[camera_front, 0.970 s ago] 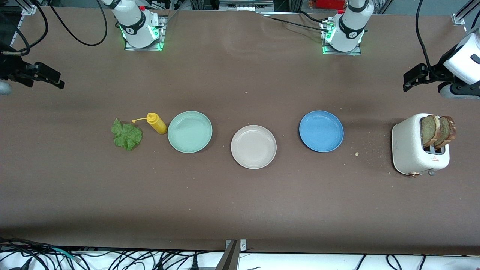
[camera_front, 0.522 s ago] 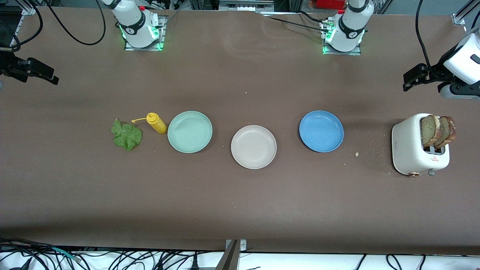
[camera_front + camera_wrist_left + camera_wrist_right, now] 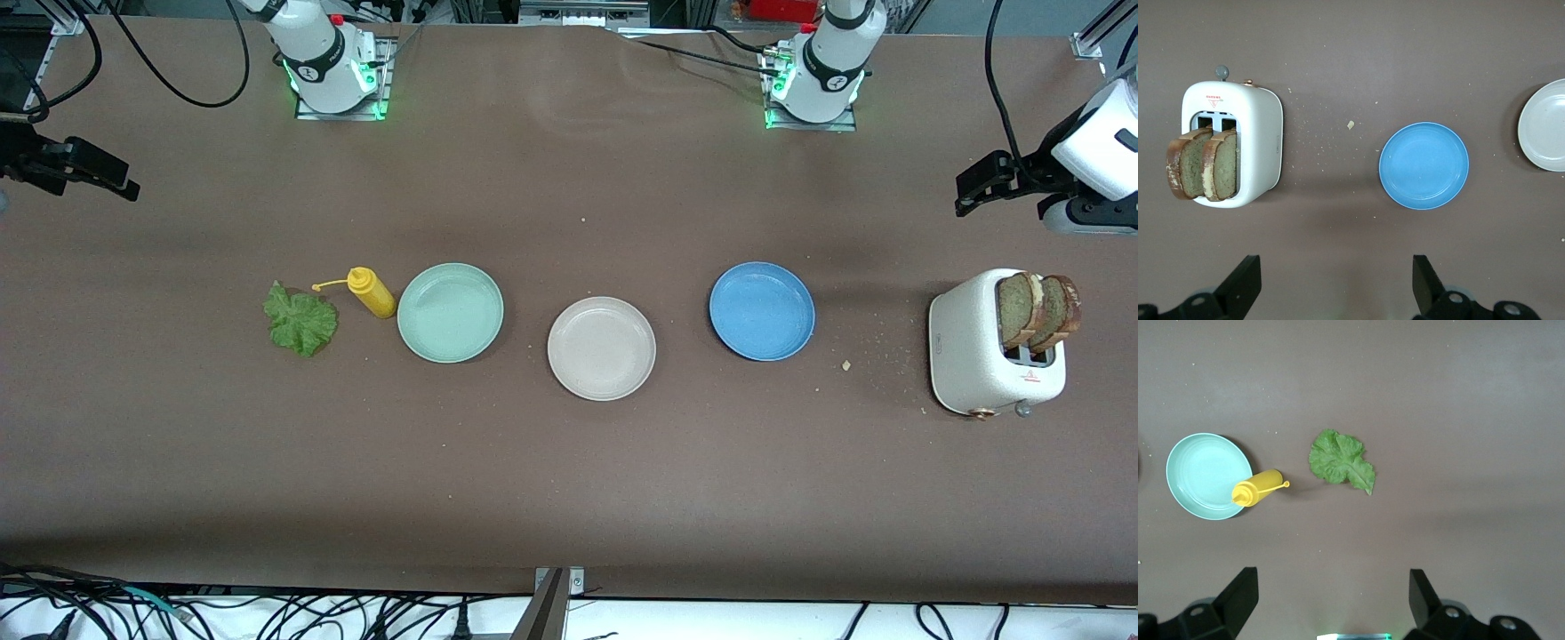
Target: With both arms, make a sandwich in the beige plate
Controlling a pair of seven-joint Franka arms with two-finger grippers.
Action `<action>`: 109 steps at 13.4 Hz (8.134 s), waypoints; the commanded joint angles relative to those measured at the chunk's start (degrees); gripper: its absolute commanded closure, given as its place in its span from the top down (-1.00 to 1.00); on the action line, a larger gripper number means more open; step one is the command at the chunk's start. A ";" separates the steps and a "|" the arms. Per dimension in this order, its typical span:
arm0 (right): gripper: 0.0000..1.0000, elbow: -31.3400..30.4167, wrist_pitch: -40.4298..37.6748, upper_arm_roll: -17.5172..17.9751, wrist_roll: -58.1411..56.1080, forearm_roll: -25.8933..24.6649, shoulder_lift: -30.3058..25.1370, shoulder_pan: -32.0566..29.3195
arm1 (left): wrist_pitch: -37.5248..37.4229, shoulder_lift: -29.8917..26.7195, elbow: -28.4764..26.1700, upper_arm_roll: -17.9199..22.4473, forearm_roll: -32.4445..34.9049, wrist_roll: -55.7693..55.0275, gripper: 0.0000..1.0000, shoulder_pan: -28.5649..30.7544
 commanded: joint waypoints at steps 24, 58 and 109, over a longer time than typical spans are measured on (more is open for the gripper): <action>1.00 0.84 0.18 0.68 -0.20 0.35 0.27 -0.04 | 0.69 0.48 0.14 0.07 -1.12 2.95 1.00 2.51; 1.00 0.76 0.35 0.42 0.51 0.70 0.27 -0.12 | 33.02 8.29 -22.61 0.07 -1.21 23.78 1.00 19.48; 1.00 1.46 0.00 0.77 0.50 -0.27 3.43 0.05 | 11.23 27.19 1.46 -7.49 -25.62 4.98 -1.00 -5.03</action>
